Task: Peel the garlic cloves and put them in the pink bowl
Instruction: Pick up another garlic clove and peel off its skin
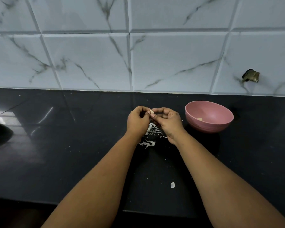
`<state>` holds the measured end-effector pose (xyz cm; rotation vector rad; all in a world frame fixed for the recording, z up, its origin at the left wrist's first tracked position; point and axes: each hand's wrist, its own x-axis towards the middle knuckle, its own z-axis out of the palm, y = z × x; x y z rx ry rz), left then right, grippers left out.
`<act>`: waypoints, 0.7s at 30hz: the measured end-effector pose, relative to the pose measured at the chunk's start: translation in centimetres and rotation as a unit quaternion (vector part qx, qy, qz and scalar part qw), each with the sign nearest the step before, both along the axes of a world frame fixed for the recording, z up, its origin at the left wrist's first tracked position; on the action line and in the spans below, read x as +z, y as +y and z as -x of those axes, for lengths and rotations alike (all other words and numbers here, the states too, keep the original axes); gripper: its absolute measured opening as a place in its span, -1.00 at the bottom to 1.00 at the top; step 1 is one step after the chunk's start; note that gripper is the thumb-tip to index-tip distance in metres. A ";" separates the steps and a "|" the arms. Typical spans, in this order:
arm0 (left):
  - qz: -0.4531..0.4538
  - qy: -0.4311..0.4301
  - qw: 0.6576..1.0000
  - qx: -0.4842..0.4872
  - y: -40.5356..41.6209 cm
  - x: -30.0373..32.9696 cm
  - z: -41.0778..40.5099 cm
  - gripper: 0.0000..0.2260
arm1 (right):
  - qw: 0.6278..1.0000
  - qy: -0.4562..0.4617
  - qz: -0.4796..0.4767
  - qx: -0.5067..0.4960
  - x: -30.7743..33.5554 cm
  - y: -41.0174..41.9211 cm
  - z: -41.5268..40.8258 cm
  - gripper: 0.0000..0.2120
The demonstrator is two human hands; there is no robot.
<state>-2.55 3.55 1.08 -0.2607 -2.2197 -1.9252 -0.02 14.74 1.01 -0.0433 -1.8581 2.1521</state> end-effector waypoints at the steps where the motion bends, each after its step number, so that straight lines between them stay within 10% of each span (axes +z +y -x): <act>1: 0.007 0.003 1.000 0.003 0.0 0.1 0.0 -0.91 | 1.000 -0.002 0.006 0.007 0.1 0.0 0.0 -0.88; 21: -0.044 -0.112 0.991 -0.051 0.4 0.4 0.1 -0.86 | 0.989 -0.033 0.120 0.086 0.6 0.3 -0.1 -0.94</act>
